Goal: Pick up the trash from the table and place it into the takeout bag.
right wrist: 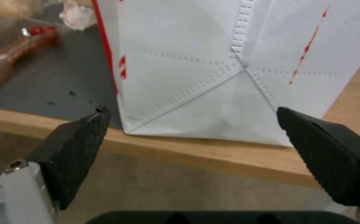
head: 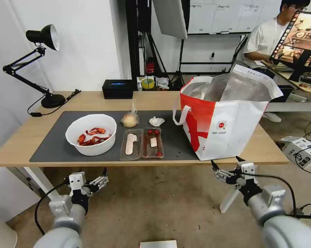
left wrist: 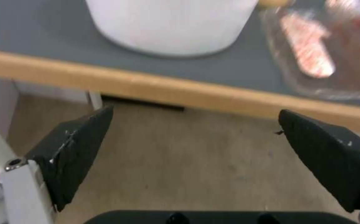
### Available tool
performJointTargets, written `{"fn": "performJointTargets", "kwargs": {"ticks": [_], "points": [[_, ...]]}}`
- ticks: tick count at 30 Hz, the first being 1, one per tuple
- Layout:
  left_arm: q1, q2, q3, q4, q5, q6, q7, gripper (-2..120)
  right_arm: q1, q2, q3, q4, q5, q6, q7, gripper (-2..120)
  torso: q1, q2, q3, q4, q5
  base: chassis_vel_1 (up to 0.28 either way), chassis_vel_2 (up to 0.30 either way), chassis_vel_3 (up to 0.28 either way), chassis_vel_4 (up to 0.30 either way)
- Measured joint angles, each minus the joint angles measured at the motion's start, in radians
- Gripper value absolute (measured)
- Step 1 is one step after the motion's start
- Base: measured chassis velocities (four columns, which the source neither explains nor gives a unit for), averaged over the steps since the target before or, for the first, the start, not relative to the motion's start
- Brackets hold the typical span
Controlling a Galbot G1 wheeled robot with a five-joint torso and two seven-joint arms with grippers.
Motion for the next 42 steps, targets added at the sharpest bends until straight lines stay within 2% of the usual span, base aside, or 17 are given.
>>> {"fn": "performJointTargets", "kwargs": {"ticks": [1,4,20,25,27,28,30,31,33,34,38,39,42], "points": [[-0.013,0.015,-0.004,0.001,-0.035,0.038,-0.021,100,0.015,-0.024,0.005,-0.003,0.025,-0.023,0.002,100,0.000,0.000,0.000,0.0001,-0.0008,0.000,0.000,0.000,0.000],[-0.028,0.029,-0.006,0.002,-0.082,0.059,-0.039,100,0.039,-0.030,-0.017,-0.011,0.049,-0.025,0.002,100,0.000,0.000,0.000,0.0000,0.0003,0.000,0.000,0.000,0.000],[-0.030,0.012,0.004,0.001,-0.090,0.037,-0.038,100,0.053,-0.013,-0.048,-0.016,0.046,-0.015,0.002,100,0.000,0.000,0.000,0.0000,-0.0001,0.000,0.000,0.000,0.000],[-0.031,0.006,0.008,-0.012,-0.150,0.007,-0.043,100,0.053,-0.008,-0.054,-0.015,0.045,-0.013,0.001,100,0.000,0.000,0.000,0.0000,-0.0002,0.000,0.000,0.000,0.000],[-0.040,-0.003,0.015,-0.030,-0.244,-0.008,-0.067,100,0.053,-0.002,-0.058,-0.014,0.045,-0.010,-0.001,100,0.000,0.000,0.000,0.0000,-0.0001,0.000,0.000,0.000,0.000],[-0.040,-0.003,0.015,-0.030,-0.244,-0.008,-0.067,100,0.053,-0.002,-0.058,-0.014,0.045,-0.010,-0.001,100,0.000,0.000,0.000,0.0000,-0.0001,0.000,0.000,0.000,0.000],[-0.053,-0.014,0.023,-0.044,-0.356,-0.022,-0.103,100,0.053,0.004,-0.063,-0.012,0.045,-0.008,-0.002,100,0.000,0.000,0.000,0.0000,-0.0001,0.000,0.000,0.000,0.000],[-0.053,-0.014,0.023,-0.044,-0.356,-0.022,-0.103,100,0.053,0.004,-0.063,-0.012,0.045,-0.008,-0.002,100,0.000,0.000,0.000,0.0000,-0.0001,0.000,0.000,0.000,0.000],[-0.068,-0.025,0.037,-0.048,-0.463,-0.039,-0.141,100,0.053,0.007,-0.071,-0.011,0.044,-0.007,-0.002,100,0.000,0.000,0.000,0.0000,-0.0001,0.000,0.000,0.000,0.000],[-0.068,-0.025,0.037,-0.048,-0.463,-0.039,-0.141,100,0.053,0.007,-0.071,-0.011,0.044,-0.007,-0.002,100,0.000,0.000,0.000,0.0000,-0.0001,0.000,0.000,0.000,0.000],[-0.122,-0.048,0.086,-0.043,-0.674,-0.160,-0.292,100,0.061,0.008,-0.081,-0.012,0.042,-0.005,0.000,100,0.000,0.000,0.000,0.0000,-0.0001,0.000,0.000,0.000,0.000],[-0.122,-0.048,0.086,-0.043,-0.674,-0.160,-0.292,100,0.061,0.008,-0.081,-0.012,0.042,-0.005,0.000,100,0.000,0.000,0.000,0.0000,-0.0001,0.000,0.000,0.000,0.000],[-0.168,-0.067,0.107,-0.039,-0.811,-0.233,-0.394,100,0.063,0.008,-0.087,-0.015,0.042,-0.005,0.002,100,0.000,0.000,0.000,0.0000,-0.0001,0.000,0.000,0.000,0.000]]}}
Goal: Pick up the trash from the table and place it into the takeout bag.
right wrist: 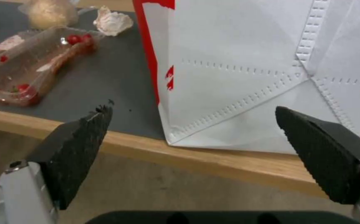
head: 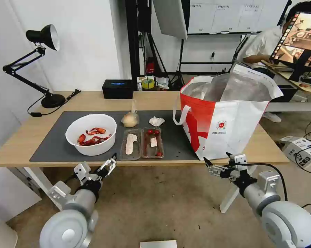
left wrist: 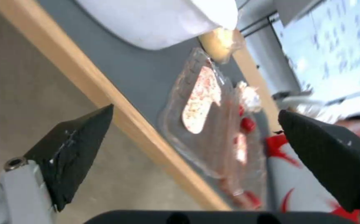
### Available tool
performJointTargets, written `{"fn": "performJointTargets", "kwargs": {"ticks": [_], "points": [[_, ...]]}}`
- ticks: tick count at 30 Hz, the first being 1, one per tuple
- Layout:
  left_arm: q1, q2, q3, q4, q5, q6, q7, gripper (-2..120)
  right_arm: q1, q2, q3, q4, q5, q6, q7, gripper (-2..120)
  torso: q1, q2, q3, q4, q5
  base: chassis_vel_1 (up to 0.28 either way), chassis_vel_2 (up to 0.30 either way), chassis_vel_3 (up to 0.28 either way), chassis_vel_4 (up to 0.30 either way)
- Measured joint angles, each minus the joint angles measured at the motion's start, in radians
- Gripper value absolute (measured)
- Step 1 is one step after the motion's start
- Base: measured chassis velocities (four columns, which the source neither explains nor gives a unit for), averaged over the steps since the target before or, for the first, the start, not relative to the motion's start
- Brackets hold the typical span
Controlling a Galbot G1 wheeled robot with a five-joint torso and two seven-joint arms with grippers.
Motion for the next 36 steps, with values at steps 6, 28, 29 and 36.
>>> {"fn": "performJointTargets", "kwargs": {"ticks": [6,28,29,36], "points": [[-0.041,-0.019,0.027,0.000,-0.128,-0.076,-0.043,100,0.004,0.005,-0.006,-0.007,-0.001,0.000,0.002,100,0.000,0.000,0.000,0.0000,0.0000,0.000,0.000,0.000,0.000],[-0.111,-0.056,0.191,0.079,-0.119,-0.095,-0.028,100,-0.007,0.022,-0.005,-0.013,-0.011,0.001,0.013,100,0.000,0.000,0.000,0.0000,0.0000,0.000,0.000,0.000,0.000],[-0.115,-0.054,0.196,0.085,-0.118,-0.095,-0.027,100,-0.008,0.023,-0.003,-0.013,-0.012,0.002,0.013,100,0.000,0.000,0.000,0.0000,0.0000,0.000,0.000,0.000,0.000],[-0.141,-0.041,0.203,0.116,-0.116,-0.095,-0.026,100,-0.015,0.036,-0.005,-0.014,-0.028,0.002,0.013,100,0.000,0.000,0.000,0.0000,0.0000,0.000,0.000,0.000,0.000]]}}
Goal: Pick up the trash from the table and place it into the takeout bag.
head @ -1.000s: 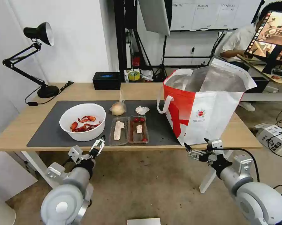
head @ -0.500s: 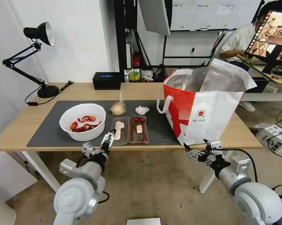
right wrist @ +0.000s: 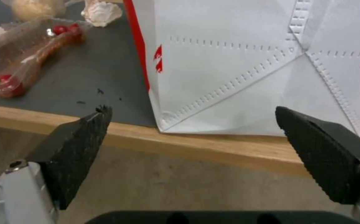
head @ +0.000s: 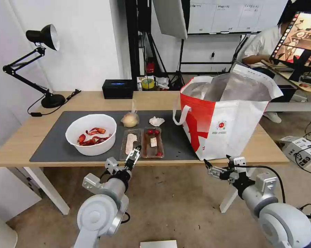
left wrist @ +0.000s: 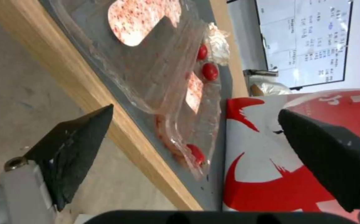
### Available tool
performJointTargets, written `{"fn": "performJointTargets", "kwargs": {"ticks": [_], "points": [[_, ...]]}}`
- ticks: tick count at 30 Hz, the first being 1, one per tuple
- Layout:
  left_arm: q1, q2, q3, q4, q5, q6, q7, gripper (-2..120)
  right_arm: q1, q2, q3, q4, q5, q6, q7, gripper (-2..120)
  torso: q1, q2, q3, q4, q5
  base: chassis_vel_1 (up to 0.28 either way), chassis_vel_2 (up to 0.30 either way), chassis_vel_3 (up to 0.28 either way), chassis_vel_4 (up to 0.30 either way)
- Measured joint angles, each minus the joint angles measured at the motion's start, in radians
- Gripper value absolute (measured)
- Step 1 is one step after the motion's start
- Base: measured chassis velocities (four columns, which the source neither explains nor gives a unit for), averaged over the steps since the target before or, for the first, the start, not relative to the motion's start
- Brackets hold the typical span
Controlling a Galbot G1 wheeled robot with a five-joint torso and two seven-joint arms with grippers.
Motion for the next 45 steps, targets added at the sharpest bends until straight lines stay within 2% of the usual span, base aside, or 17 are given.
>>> {"fn": "performJointTargets", "kwargs": {"ticks": [17,45], "points": [[-0.035,0.024,0.019,0.046,-0.008,-0.004,0.013,100,-0.006,0.007,0.002,-0.008,-0.007,0.001,-0.002,100,0.000,0.000,0.000,0.0000,0.0000,0.000,0.000,0.000,0.000],[-0.072,-0.003,0.033,0.100,-0.030,-0.039,0.046,100,-0.026,0.031,-0.001,-0.017,-0.031,0.002,-0.002,100,0.000,0.000,0.000,0.0000,0.0000,0.000,0.000,0.000,0.000]]}}
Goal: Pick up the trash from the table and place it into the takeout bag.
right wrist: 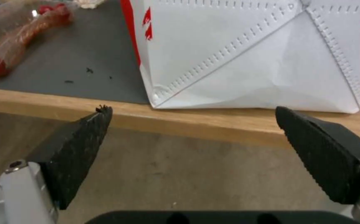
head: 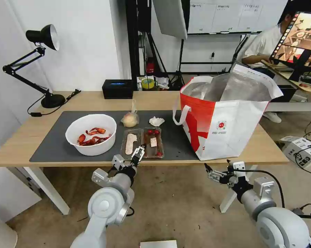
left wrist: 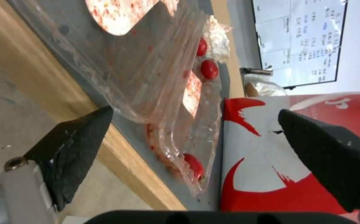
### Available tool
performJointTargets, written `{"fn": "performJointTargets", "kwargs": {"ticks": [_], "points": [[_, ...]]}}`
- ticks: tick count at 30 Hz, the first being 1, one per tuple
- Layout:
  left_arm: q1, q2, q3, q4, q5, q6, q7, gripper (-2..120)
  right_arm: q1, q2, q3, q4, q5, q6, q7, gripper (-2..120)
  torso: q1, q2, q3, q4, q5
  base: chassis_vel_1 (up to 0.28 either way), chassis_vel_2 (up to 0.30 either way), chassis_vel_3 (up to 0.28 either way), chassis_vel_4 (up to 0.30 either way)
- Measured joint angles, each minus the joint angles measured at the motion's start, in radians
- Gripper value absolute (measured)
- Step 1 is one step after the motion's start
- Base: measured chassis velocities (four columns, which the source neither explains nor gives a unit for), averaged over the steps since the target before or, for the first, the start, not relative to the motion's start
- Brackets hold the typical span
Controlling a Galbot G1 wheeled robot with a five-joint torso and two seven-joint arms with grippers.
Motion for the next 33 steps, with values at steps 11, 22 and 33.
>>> {"fn": "performJointTargets", "kwargs": {"ticks": [11,22,33], "points": [[-0.012,-0.004,-0.004,0.019,-0.011,-0.011,0.007,100,-0.013,0.004,0.003,0.005,-0.004,0.000,0.000,100,0.000,0.000,0.000,0.0000,0.0000,0.000,0.000,0.000,0.000],[-0.025,-0.016,-0.008,0.031,-0.012,-0.043,0.032,100,-0.029,0.014,0.005,0.008,-0.016,0.004,0.000,100,0.000,0.000,0.000,0.0000,0.0000,0.000,0.000,0.000,0.000],[-0.036,-0.029,-0.017,0.040,-0.011,-0.083,0.081,100,-0.044,0.025,0.005,0.013,-0.024,0.008,-0.002,100,0.000,0.000,0.000,0.0000,0.0000,0.000,0.000,0.000,0.000]]}}
